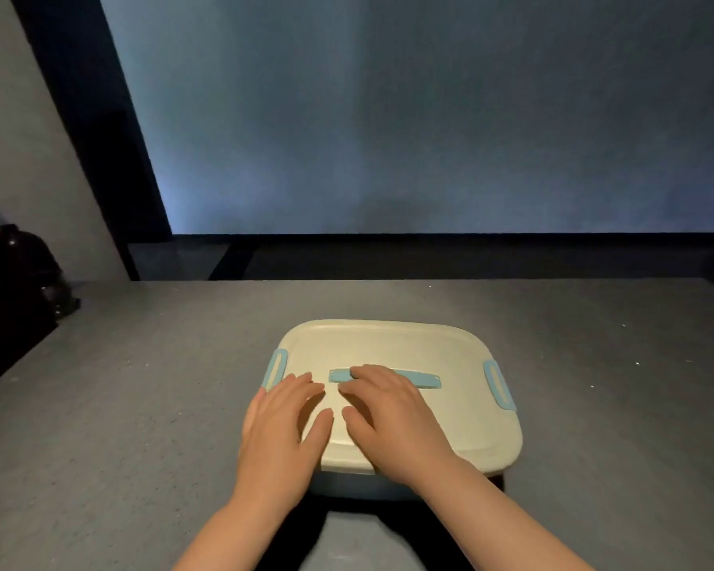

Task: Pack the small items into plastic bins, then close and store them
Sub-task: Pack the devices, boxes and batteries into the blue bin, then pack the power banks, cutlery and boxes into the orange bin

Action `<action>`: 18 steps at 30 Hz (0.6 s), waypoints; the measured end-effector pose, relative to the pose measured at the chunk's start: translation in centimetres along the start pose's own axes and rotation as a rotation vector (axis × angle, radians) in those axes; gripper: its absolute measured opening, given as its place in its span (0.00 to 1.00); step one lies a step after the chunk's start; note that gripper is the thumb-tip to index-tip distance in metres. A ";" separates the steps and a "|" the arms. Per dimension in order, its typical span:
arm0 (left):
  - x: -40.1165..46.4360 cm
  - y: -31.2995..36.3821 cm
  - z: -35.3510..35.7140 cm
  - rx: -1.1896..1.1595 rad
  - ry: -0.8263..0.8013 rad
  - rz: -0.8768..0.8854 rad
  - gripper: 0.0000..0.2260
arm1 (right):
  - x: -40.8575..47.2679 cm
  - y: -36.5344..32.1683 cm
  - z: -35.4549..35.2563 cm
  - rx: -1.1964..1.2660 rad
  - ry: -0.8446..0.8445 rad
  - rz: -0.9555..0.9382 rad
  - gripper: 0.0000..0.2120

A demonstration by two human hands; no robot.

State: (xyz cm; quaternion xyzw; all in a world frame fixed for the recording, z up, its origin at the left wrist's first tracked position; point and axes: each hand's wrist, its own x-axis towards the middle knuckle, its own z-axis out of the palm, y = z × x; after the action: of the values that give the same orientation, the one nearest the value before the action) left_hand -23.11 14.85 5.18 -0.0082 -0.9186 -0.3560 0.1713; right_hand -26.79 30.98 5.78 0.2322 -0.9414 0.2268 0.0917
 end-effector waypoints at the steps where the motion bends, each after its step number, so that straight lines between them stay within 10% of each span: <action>1: 0.1 0.3 0.1 0.037 -0.045 0.047 0.14 | -0.9 0.2 -0.2 -0.006 0.016 0.036 0.17; 18: -12.3 13.8 5.0 -0.278 -0.796 0.921 0.15 | -35.5 -11.3 -7.3 -0.486 0.520 1.312 0.20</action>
State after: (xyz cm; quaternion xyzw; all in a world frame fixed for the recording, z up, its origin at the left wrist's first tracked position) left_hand -11.17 29.76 6.80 -0.5576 -0.7593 -0.3317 -0.0510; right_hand 10.24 39.51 6.67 -0.4654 -0.8582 0.0681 0.2057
